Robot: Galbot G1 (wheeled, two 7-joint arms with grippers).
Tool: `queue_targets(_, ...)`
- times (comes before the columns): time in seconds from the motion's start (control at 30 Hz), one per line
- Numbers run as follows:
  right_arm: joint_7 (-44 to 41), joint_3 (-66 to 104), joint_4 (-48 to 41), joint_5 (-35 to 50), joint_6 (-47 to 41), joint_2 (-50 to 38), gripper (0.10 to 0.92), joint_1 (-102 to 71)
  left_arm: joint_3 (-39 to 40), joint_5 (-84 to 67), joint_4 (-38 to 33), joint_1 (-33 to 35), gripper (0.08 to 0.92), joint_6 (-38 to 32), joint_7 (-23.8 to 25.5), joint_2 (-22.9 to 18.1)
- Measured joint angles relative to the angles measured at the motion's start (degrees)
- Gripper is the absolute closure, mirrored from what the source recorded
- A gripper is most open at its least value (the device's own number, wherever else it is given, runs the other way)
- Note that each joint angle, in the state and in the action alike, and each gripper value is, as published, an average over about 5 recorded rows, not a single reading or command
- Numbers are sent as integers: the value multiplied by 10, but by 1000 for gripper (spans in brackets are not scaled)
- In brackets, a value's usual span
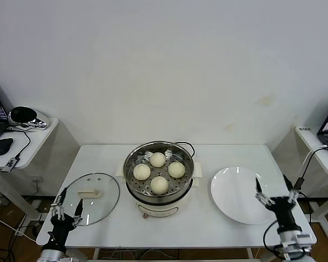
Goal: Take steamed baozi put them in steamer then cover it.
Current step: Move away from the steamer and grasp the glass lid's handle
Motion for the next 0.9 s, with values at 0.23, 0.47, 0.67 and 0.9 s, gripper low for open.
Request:
queue_targets(0.23, 15, 38, 8, -1, 5, 32, 203, -33, 18, 99, 80, -58, 177, -7, 17, 30)
queue_targets(0.47, 23, 56, 8, 0, 10, 51, 203, -50, 37, 155, 148, -117, 177, -13, 26, 43)
queue_targets(0.67, 26, 59, 6, 0, 10, 61, 203, -58, 51, 183, 195, -164, 177, -17, 25, 47)
queue_targets(0.9, 27, 61, 1, 0, 12, 65, 203, -61, 65, 200, 240, -207, 177, -19, 27, 47)
